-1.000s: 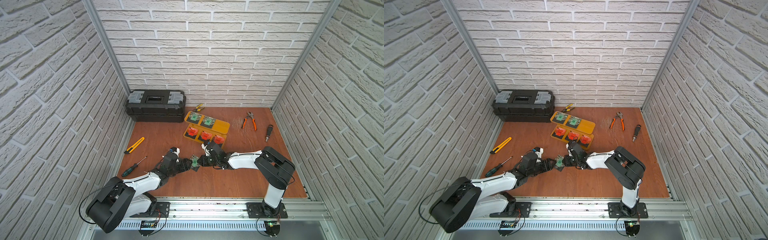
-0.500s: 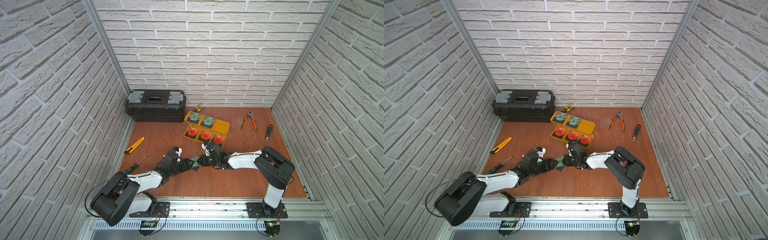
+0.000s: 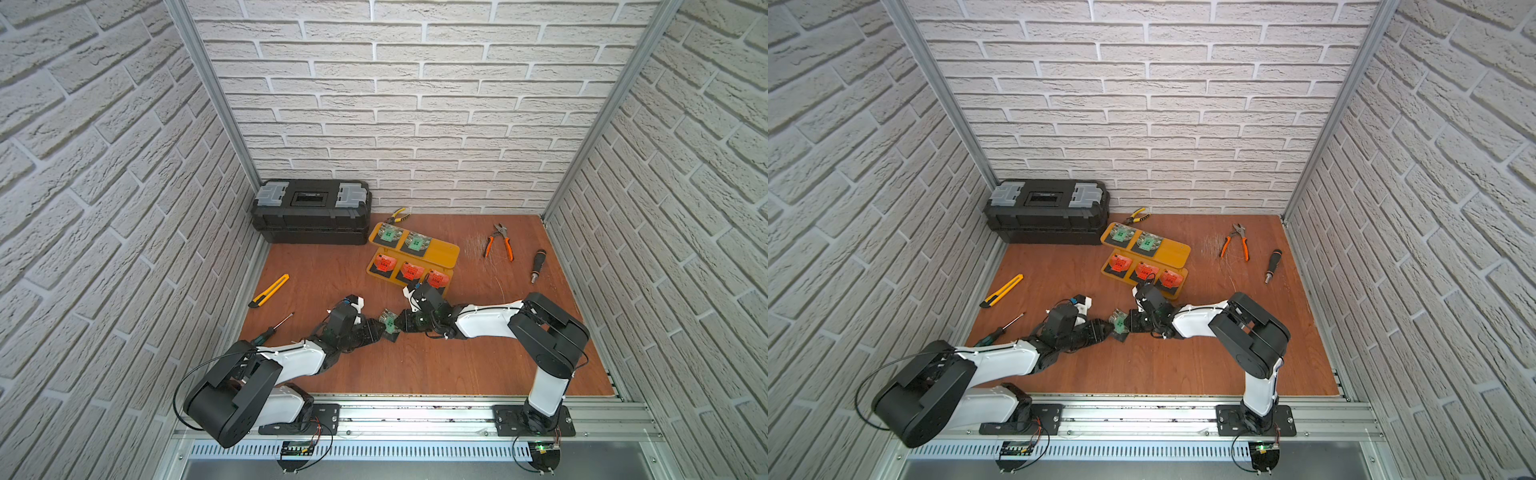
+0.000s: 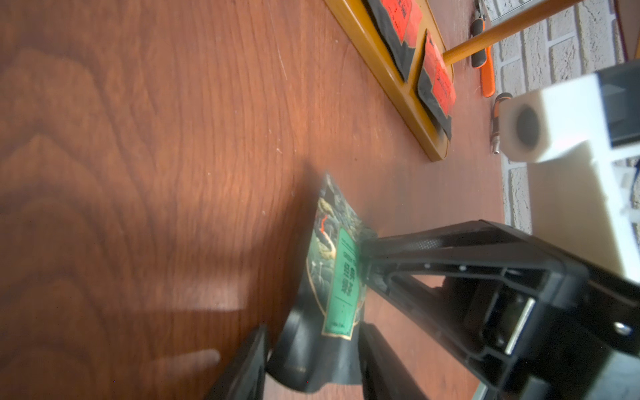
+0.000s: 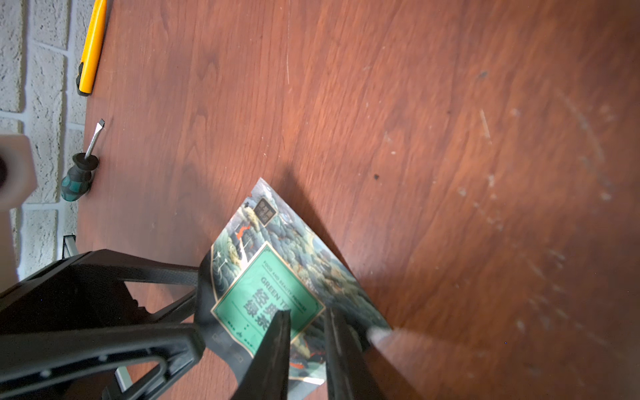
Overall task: Place the tea bags on the shelf by color
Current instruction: Pick up the tea bag from the center of the board.
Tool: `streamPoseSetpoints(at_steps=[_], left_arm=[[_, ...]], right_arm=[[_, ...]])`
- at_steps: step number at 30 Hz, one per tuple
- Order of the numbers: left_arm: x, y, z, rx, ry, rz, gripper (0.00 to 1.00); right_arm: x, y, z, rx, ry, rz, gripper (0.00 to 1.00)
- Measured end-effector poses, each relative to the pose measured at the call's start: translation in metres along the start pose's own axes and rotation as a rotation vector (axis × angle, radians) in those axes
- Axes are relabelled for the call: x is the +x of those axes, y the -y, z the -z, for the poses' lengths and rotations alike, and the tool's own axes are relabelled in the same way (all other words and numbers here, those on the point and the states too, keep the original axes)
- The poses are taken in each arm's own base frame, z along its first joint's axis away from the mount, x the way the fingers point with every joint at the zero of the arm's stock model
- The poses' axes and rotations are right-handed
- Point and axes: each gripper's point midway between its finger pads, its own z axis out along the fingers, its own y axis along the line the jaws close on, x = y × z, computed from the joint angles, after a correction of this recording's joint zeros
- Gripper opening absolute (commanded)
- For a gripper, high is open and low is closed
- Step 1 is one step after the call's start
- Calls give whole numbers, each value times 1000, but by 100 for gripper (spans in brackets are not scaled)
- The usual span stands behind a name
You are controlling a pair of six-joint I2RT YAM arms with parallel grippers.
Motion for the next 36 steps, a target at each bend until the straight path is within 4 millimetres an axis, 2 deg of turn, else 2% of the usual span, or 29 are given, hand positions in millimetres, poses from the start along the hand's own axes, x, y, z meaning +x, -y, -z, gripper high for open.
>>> streamPoseSetpoints(at_steps=[8, 15, 23, 27, 31, 36], left_arm=[[0, -2, 4, -17, 4, 7, 40], [-8, 3, 12, -11, 41, 2, 37], [-7, 1, 12, -16, 39, 7, 31], [-8, 1, 12, -17, 40, 8, 27], [-8, 1, 12, -18, 41, 8, 18], [-8, 0, 12, -18, 41, 9, 13]], right_arm=[[0, 0, 0, 0, 0, 0, 23], [-1, 1, 0, 1, 1, -1, 23], [-1, 1, 0, 1, 1, -2, 23], [-1, 1, 0, 1, 1, -2, 23], [-1, 1, 0, 1, 2, -2, 23], [-1, 1, 0, 1, 2, -2, 23]])
